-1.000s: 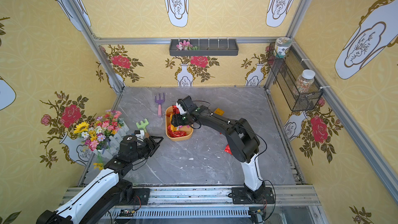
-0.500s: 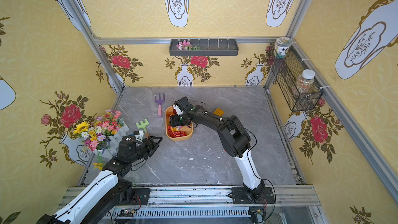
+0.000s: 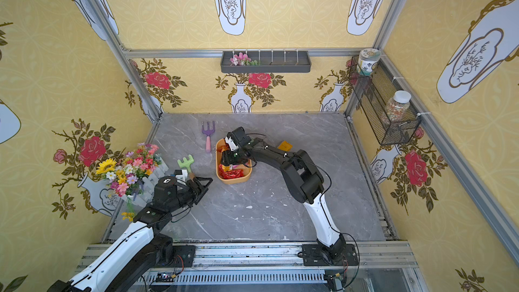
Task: Take the tea bags out of the storage box
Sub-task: Pick up the tea bag from the storage box.
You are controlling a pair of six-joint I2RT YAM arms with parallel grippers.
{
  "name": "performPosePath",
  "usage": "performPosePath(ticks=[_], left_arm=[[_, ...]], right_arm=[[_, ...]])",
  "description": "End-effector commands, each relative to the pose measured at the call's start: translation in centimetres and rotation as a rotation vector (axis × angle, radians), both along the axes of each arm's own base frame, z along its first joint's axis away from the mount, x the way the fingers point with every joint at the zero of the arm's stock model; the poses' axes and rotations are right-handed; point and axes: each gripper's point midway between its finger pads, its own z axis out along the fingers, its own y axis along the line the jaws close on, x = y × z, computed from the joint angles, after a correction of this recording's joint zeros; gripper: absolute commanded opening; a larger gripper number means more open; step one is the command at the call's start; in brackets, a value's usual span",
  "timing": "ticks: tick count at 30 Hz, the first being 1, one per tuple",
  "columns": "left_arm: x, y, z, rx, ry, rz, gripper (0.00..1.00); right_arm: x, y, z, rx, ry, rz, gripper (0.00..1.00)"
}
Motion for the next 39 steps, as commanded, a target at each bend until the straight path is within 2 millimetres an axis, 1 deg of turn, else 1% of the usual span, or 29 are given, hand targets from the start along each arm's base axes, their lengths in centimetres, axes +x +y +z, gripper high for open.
performPosePath(ticks=[1, 12, 16, 21, 26, 29, 32, 34, 37, 39], left_arm=[[-0.1, -0.1, 0.3, -0.003, -0.002, -0.007, 0.65], [-0.1, -0.1, 0.3, -0.001, 0.0, -0.007, 0.65], [0.1, -0.2, 0.6, -0.001, -0.004, -0.01, 0.65], [0.4, -0.3, 1.3, -0.002, -0.016, -0.015, 0.66], [0.9, -0.4, 2.1, 0.01, -0.03, -0.023, 0.65], [1.3, -0.6, 2.9, 0.027, -0.046, -0.037, 0.64], [1.8, -1.2, 3.8, 0.03, -0.06, -0.062, 0.63], [2.1, -1.8, 4.4, 0.037, -0.071, -0.081, 0.63], [2.5, -3.1, 5.1, 0.055, -0.081, -0.115, 0.62], [2.7, -4.2, 5.5, 0.056, -0.089, -0.142, 0.62]], right_arm=[[0.6, 0.6, 0.6, 0.038, -0.014, 0.001, 0.63], [0.4, 0.8, 1.4, 0.075, -0.002, 0.001, 0.56], [0.0, 0.8, 2.4, 0.103, -0.003, -0.001, 0.54], [-0.4, 0.7, 4.2, 0.138, -0.015, -0.006, 0.53], [-0.7, -0.5, 6.3, 0.161, -0.034, -0.017, 0.52], [-0.8, -2.1, 7.4, 0.166, -0.046, -0.035, 0.51], [-0.5, -5.0, 8.2, 0.162, -0.05, -0.078, 0.5], [-0.2, -7.5, 8.5, 0.155, -0.051, -0.117, 0.5], [0.7, -12.0, 8.7, 0.126, -0.05, -0.19, 0.49], [1.4, -15.7, 8.5, 0.088, -0.051, -0.254, 0.49]])
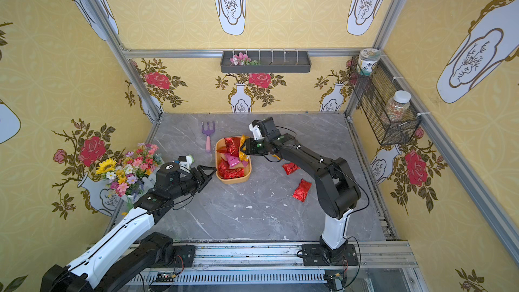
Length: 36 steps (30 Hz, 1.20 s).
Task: Take the tea bags out of the storage box
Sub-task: Pick up the tea bag from the storage box, then place the tea bag at the center of the board.
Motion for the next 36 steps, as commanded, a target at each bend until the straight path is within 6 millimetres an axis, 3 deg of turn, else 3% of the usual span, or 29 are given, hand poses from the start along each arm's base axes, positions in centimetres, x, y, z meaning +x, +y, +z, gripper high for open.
performPosePath(ticks=[1, 5, 9, 14, 25, 36], left_arm=[[0.3, -1.2, 0.5, 0.018, -0.028, -0.036, 0.62], [0.9, -2.4, 0.7, 0.005, -0.029, -0.061, 0.62], [1.0, -2.9, 0.6, -0.019, -0.028, -0.081, 0.62], [0.6, -2.9, 0.5, -0.03, -0.031, -0.09, 0.62], [-0.4, -2.4, -0.1, -0.035, -0.023, -0.081, 0.63], [-0.6, -1.6, -0.1, -0.018, -0.026, -0.044, 0.63]], right_arm=[[0.6, -4.8, -0.3, -0.065, 0.002, -0.068, 0.49], [1.7, -12.1, -1.3, -0.218, 0.033, -0.198, 0.49], [2.7, -18.0, -3.0, -0.295, 0.084, -0.307, 0.49], [4.0, -22.5, -4.6, -0.469, 0.109, -0.376, 0.48], [5.3, -26.7, -8.7, -0.788, 0.22, -0.351, 0.47], [5.2, -26.2, -11.4, -0.839, 0.258, -0.303, 0.52]])
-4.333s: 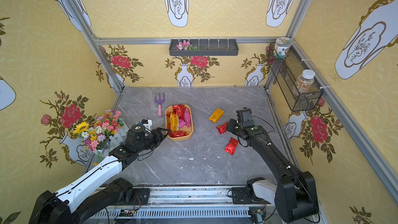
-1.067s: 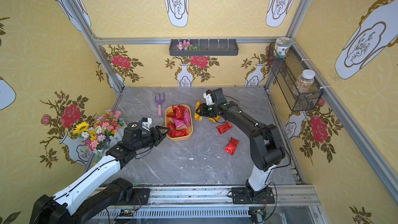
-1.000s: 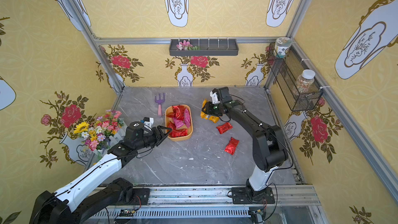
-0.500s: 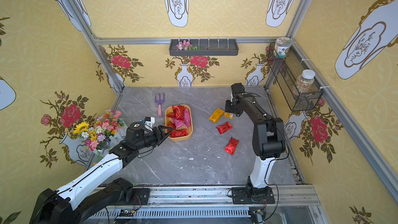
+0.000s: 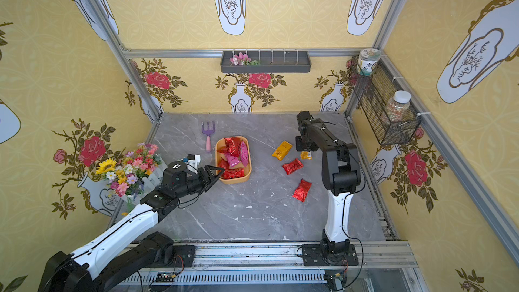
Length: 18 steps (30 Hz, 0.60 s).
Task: Take the tea bags out of the storage box
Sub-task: Place the tea bag at the center of the board.
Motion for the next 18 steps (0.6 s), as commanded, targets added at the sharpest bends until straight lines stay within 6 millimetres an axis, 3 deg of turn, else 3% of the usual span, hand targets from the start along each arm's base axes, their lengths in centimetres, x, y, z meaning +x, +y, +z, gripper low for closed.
performPosePath(ticks=[1, 5, 9, 13, 18], left_arm=[[-0.2, 0.6, -0.4, 0.015, 0.002, 0.026, 0.63], [-0.4, 1.1, -0.6, 0.022, 0.003, 0.045, 0.64], [-0.4, 1.1, -0.6, 0.025, 0.006, 0.047, 0.64], [-0.2, 1.1, -0.5, 0.028, 0.009, 0.05, 0.64], [0.1, 1.2, -0.4, 0.041, 0.006, 0.06, 0.64]], right_arm=[[-0.5, -0.2, -0.8, -0.023, 0.033, 0.007, 0.52], [-0.7, 0.0, -1.6, -0.02, 0.042, 0.007, 0.53], [-0.7, 0.2, -1.7, -0.013, 0.037, 0.004, 0.61], [-0.5, 0.2, -0.6, -0.012, 0.007, -0.005, 0.67], [-0.1, 0.2, 2.2, -0.025, -0.069, -0.011, 0.69]])
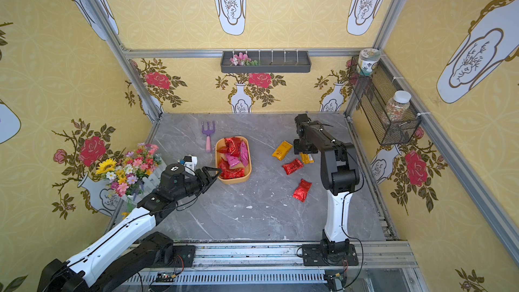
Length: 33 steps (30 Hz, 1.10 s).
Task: Take the tea bags out of the storage box
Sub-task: Place the tea bag at the center of the board, then pick up the tea bag from the storage box.
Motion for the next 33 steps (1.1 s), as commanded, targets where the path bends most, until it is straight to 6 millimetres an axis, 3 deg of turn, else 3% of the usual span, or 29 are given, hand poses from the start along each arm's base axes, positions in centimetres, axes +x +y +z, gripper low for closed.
performPosePath(ticks=[1, 5, 11, 25, 33], left_arm=[[0.2, 0.2, 0.0, 0.013, 0.0, 0.012, 0.64], [0.5, 0.3, -0.1, 0.021, 0.001, 0.022, 0.65], [1.9, 1.1, 0.6, 0.034, -0.012, 0.047, 0.65], [6.5, 4.8, 1.9, -0.08, -0.017, 0.102, 0.66], [7.5, 5.0, 2.8, -0.219, -0.015, 0.074, 0.64]], right_arm=[[0.5, 0.0, 2.6, -0.019, -0.082, -0.018, 0.7], [0.7, 2.2, 6.1, -0.021, -0.179, 0.032, 0.7], [0.2, 10.7, 9.5, 0.097, -0.291, 0.199, 0.71], [-1.1, 27.0, 9.0, 0.633, -0.249, 0.347, 0.71], [-0.9, 32.6, 8.0, 0.749, -0.232, 0.392, 0.75]])
